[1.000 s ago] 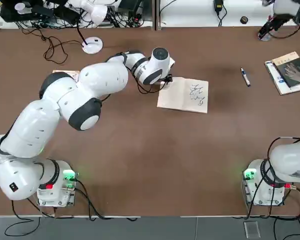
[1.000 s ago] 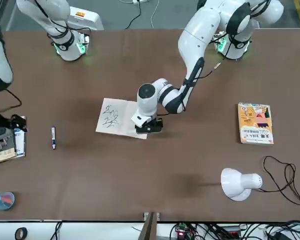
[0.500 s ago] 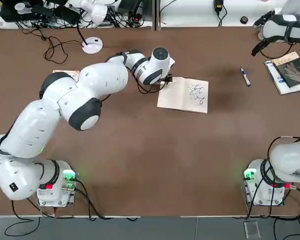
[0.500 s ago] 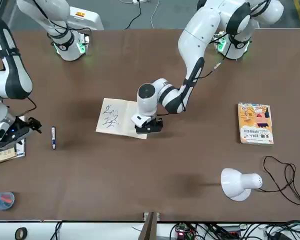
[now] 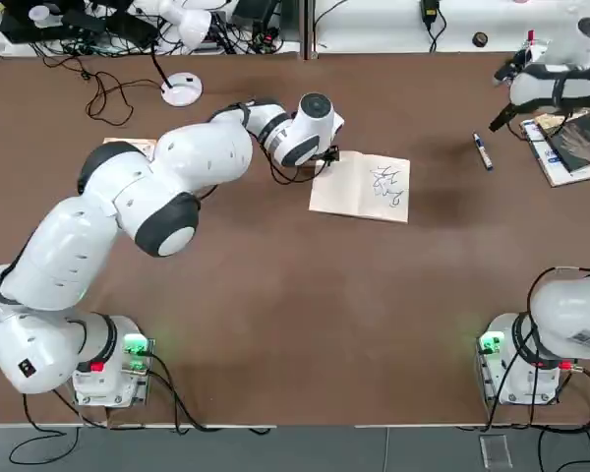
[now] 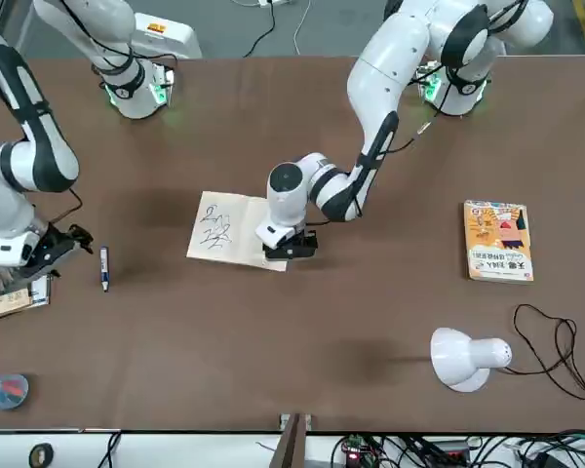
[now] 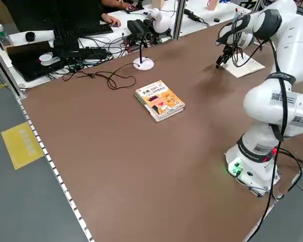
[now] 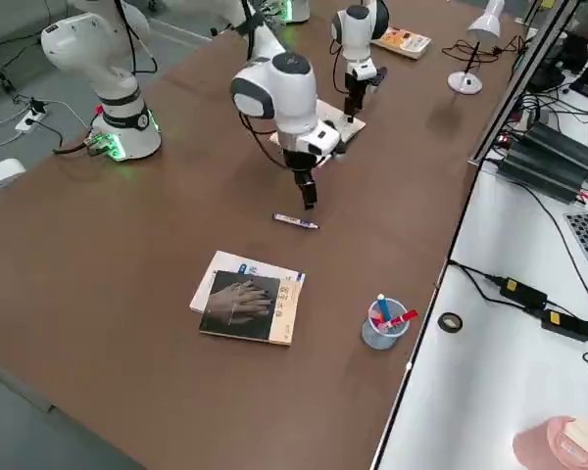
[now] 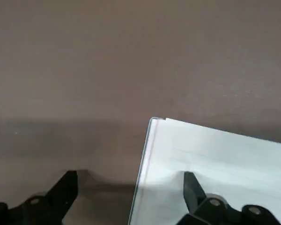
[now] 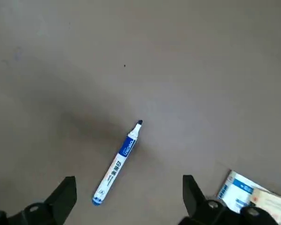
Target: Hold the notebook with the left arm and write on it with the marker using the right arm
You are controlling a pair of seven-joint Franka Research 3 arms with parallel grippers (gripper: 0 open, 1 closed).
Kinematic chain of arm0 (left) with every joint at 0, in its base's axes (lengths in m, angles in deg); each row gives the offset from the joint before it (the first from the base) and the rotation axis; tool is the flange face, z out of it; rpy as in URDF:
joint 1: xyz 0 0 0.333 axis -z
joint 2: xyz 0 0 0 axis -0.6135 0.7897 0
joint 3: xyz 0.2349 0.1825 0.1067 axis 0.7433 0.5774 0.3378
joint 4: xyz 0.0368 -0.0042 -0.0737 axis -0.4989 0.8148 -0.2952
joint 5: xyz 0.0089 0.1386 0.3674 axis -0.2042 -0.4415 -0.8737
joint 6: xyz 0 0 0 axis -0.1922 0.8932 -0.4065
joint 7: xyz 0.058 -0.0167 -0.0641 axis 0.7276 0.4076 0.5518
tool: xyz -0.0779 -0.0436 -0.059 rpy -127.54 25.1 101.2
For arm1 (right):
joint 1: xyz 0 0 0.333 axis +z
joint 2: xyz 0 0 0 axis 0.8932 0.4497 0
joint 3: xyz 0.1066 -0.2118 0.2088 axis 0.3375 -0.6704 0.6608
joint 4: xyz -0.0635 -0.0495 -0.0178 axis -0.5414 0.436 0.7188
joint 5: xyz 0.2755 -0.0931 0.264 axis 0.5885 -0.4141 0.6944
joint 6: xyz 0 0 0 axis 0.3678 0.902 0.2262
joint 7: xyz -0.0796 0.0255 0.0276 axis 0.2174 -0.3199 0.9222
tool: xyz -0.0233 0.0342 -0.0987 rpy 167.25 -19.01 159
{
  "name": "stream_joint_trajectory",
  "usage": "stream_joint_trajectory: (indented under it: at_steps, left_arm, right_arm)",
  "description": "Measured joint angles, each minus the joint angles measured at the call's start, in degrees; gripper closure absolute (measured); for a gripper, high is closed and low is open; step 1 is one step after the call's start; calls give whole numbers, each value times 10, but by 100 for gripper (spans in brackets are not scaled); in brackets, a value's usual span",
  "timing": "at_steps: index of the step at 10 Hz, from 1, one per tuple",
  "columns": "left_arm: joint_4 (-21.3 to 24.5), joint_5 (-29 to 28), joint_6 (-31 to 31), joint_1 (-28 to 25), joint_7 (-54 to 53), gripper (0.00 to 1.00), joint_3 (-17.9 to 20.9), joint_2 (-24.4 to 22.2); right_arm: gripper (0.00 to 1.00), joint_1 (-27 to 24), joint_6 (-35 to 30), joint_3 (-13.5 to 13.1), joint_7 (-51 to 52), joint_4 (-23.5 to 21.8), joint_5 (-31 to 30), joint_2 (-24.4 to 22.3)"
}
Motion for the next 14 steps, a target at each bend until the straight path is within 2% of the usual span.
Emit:
stream_joint_trajectory:
  at_steps: [3,7,11,14]
  left_arm:
    - [0,0,0,0,0,0,0,0]
    - [0,0,0,0,0,0,0,0]
    - [0,0,0,0,0,0,0,0]
    - [-1,0,0,0,0,0,0,0]
  right_arm:
    - [0,-10,61,0,11,-20,0,35]
    - [0,-16,98,-1,10,-22,4,69]
    - [0,-15,99,-2,9,-40,102,80]
    - [0,-9,102,-8,9,-50,118,82]
